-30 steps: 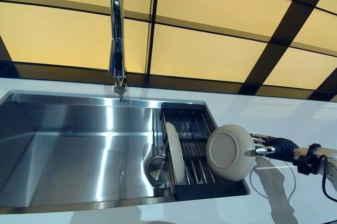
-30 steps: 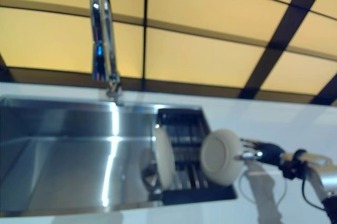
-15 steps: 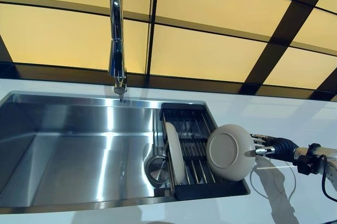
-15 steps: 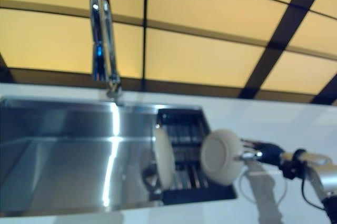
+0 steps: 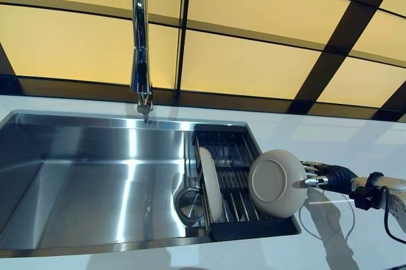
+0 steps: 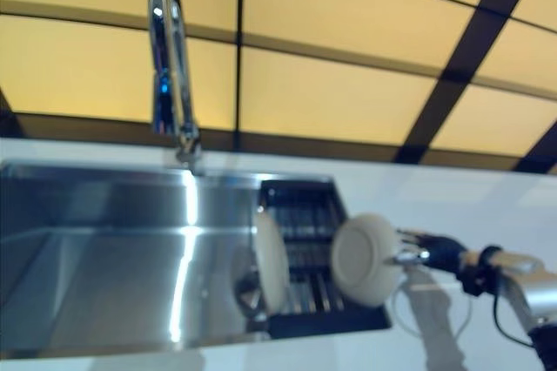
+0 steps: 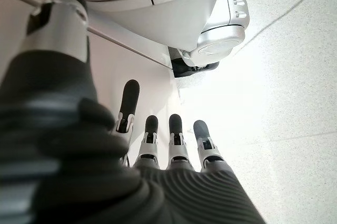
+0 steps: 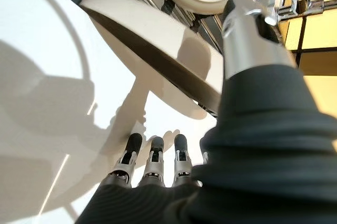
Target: Take plates into dishwasher
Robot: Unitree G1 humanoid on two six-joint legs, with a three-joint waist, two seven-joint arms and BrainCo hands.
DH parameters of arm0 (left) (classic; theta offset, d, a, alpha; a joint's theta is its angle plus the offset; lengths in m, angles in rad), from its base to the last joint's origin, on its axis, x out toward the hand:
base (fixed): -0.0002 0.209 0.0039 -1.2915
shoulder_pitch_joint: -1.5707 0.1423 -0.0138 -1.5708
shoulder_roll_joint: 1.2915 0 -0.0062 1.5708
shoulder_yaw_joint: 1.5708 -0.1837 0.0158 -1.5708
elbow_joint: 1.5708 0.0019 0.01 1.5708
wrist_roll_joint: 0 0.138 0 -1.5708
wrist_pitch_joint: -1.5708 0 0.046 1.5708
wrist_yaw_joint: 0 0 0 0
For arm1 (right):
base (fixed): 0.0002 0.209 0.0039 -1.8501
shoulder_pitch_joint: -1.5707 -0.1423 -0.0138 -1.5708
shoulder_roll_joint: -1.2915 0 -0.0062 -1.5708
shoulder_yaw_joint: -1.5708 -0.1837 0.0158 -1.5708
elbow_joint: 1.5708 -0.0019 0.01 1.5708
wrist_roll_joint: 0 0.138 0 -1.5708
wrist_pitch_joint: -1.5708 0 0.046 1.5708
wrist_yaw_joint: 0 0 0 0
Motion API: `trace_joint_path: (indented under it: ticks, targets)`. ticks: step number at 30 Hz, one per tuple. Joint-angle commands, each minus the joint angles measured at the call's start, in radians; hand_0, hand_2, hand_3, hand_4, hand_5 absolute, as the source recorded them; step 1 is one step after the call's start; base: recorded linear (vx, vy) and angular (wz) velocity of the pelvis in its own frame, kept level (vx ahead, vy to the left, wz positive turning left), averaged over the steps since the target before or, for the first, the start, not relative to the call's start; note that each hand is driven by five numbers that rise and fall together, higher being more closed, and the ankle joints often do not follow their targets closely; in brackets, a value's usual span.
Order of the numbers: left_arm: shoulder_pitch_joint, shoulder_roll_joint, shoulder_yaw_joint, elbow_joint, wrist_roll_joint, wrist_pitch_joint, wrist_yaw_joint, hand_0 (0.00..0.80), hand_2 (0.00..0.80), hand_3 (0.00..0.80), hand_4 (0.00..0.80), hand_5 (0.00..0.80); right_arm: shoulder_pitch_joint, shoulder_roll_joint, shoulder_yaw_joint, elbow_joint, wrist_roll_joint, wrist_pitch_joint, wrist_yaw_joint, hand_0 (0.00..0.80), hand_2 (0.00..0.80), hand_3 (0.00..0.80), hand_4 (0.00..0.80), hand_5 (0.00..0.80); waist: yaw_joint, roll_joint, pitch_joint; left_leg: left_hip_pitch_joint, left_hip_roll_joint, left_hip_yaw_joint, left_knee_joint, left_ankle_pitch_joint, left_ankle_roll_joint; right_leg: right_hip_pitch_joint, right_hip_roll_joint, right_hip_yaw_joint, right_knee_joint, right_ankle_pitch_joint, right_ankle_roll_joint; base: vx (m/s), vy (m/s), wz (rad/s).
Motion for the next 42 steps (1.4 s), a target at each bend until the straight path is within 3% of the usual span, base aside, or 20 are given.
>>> trace_joint_path:
  ticks: [1,10,16,42]
  targets:
    - [-0.166,0.016,0.015,-0.020,-0.012,-0.093,0.007,0.000,0.000,0.000,0.000,0.000,-0.036,0.052,0.072,-0.047,0.003,0.012,-0.044,0.000,0.000,0.000,0.000,0.000,0.011,-0.001,0.007,-0.006,-0.045,0.028,0.056,-0.054,0.049,0.029,-0.001,-0.045,0.045,0.001,0.033,0.000,0.000,0.00]
    - [-0.170,-0.004,0.001,-0.026,-0.021,-0.088,0.018,0.000,0.000,0.000,0.000,0.000,-0.002,0.156,0.041,-0.055,0.053,0.020,-0.204,0.000,0.000,0.000,0.000,0.000,0.007,0.011,0.011,-0.008,-0.047,0.029,0.060,-0.058,0.054,0.027,-0.005,-0.043,0.046,0.001,0.036,0.000,0.000,0.00]
    - [-0.171,-0.010,-0.005,-0.030,-0.027,-0.082,0.020,0.000,0.000,0.000,0.000,0.000,0.011,0.201,0.031,-0.047,0.064,0.007,-0.243,0.000,0.000,0.000,0.000,0.000,0.007,0.018,0.013,-0.008,-0.048,0.030,0.064,-0.061,0.056,0.027,-0.008,-0.045,0.047,0.001,0.037,0.000,0.000,0.00]
    - [-0.171,-0.034,-0.017,-0.035,-0.016,-0.079,0.024,0.000,0.000,0.000,0.000,0.000,0.068,0.275,0.082,0.020,-0.046,-0.141,-0.128,0.000,0.000,0.000,0.000,0.000,0.018,0.029,0.013,-0.014,-0.054,0.024,0.075,-0.064,0.060,0.025,-0.018,-0.057,0.050,0.001,0.044,0.000,0.000,0.00]
